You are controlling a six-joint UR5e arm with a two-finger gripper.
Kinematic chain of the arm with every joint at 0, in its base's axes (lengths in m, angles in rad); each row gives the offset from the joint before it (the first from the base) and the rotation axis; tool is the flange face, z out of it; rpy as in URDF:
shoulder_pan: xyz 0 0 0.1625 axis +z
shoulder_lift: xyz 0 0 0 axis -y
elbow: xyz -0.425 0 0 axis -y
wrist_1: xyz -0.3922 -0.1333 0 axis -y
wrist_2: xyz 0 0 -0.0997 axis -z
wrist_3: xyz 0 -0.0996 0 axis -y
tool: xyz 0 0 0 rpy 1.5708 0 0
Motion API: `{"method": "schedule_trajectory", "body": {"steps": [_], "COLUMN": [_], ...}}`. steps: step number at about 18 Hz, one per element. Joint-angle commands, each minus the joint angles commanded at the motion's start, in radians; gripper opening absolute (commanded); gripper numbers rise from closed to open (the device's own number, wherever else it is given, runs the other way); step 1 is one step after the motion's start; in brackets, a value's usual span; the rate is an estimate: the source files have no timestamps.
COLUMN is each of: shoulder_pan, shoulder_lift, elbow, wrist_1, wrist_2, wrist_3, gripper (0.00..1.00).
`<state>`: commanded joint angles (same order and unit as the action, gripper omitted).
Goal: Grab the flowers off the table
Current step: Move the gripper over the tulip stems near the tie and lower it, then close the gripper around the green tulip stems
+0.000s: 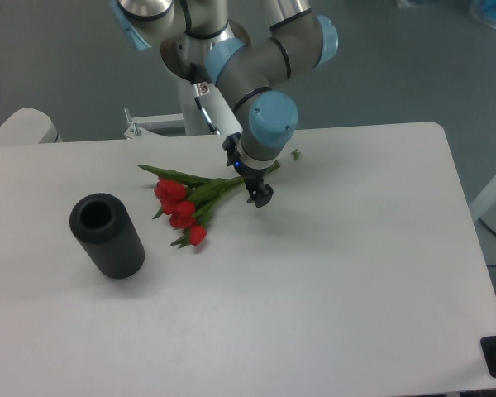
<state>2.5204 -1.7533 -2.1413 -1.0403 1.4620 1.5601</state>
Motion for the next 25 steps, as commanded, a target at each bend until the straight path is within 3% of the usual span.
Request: {"method": "schedule_trajectory", "body": {"steps": [3, 8, 14, 16, 21, 25], "shoulder_pan": [0.001, 0.0, 0.0, -0.002, 0.001, 0.001], "shoulder_lift": [0.002, 0.002, 0.003, 0.011, 0.017, 0.017], "elbow": [-0.041, -0.072, -0.074, -0.071, -0.058, -0.02], "wrist_1": [0.054, 0.074, 0.075, 0.077, 0.075, 0.074], "wrist_2": [-0.011, -0.032, -0.041, -0.041, -0.055, -0.055], "wrist_3": [0.0, 0.0, -0.047, -0.099, -0.124, -0.132], "gripper": [1.0, 1.0, 0.48, 0.37, 0.17, 0.13]}}
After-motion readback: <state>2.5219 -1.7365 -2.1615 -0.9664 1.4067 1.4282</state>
